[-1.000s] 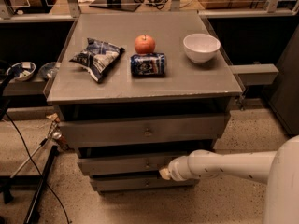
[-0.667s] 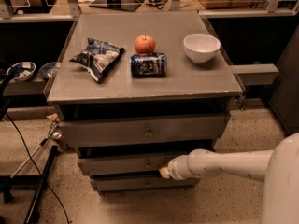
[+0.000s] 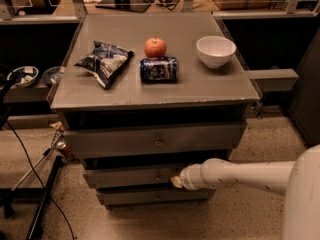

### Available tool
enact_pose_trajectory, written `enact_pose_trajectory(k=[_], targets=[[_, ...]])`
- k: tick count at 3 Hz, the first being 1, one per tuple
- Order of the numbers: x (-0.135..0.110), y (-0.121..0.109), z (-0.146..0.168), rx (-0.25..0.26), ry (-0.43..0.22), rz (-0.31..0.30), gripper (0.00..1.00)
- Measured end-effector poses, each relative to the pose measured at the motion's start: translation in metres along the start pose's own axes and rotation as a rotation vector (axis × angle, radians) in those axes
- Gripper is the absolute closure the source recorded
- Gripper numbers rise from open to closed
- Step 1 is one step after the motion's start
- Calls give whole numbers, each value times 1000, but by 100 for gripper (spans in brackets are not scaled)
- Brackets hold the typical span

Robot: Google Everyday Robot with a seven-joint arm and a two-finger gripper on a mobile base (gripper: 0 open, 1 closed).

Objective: Close middle drawer

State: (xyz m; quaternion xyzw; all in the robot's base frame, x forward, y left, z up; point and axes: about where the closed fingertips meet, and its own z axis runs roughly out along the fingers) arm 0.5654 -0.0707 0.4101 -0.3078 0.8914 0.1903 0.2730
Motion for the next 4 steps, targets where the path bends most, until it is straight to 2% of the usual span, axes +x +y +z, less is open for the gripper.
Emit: enact_pose_trajectory(k=[1,2,4], targets=[[-13,-4,-5,-30,-50,-41,100],[-19,-5,-7,-50,-73,-66,97],[-19,-5,-7,-50,-73,-66,50]])
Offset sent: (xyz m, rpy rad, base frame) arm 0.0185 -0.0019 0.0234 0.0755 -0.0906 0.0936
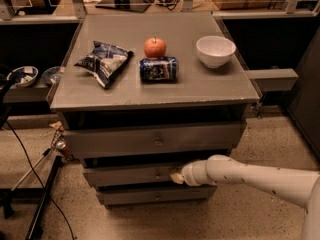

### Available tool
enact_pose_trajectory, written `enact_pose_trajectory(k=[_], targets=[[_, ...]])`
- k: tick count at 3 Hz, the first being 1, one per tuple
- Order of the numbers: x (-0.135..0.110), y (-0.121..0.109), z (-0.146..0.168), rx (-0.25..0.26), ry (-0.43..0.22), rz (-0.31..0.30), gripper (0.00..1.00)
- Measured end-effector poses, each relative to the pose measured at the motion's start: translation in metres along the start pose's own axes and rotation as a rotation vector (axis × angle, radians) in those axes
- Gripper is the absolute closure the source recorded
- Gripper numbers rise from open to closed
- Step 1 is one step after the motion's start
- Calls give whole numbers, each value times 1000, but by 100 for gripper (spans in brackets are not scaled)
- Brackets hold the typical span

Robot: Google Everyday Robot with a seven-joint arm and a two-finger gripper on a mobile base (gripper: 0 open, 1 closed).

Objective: Close middle drawer

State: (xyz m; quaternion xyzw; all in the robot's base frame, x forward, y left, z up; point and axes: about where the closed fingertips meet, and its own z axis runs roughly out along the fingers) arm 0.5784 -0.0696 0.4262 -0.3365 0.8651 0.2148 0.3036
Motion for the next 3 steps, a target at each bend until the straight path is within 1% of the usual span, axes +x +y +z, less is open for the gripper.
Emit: enact_pose_trajectory(k=[1,2,3], targets=[[0,0,0,0,0,0,27],[0,0,0,0,0,0,0],[0,0,0,0,0,0,0]])
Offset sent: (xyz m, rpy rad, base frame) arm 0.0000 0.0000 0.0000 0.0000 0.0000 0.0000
